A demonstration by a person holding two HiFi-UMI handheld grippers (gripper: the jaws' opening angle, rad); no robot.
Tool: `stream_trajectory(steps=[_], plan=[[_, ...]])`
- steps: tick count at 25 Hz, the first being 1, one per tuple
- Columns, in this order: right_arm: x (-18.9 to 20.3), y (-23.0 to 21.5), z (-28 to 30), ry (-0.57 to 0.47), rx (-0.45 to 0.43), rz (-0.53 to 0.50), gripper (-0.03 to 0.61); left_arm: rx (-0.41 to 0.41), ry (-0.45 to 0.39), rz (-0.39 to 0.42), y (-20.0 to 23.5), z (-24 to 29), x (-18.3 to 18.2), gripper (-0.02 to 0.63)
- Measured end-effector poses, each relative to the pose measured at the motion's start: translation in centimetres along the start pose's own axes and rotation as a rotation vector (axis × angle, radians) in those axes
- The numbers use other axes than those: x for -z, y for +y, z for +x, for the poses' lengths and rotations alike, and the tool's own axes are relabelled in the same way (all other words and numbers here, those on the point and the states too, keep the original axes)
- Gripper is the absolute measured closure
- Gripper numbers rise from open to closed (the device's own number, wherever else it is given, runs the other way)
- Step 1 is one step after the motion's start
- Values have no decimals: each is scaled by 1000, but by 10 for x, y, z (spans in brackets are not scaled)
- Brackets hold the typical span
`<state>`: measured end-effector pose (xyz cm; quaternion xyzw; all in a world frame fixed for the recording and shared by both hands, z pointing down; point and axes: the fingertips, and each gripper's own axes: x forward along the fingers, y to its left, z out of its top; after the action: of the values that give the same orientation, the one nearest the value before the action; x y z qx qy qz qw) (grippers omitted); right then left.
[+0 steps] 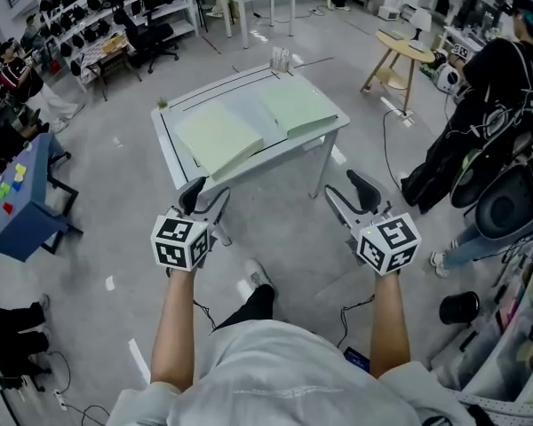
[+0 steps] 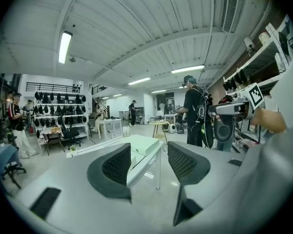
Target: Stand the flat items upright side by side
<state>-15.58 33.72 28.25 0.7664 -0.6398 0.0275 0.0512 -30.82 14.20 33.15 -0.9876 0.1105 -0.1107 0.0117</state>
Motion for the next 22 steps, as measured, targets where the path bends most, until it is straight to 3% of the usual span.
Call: stream_trajectory(steps=[9, 22], plan=[[3, -42, 79, 43, -33, -4, 318, -43, -23, -70, 72, 70, 3, 362], [0, -97, 252, 96, -154, 37, 310, -132, 40, -173, 200, 172, 26, 362]])
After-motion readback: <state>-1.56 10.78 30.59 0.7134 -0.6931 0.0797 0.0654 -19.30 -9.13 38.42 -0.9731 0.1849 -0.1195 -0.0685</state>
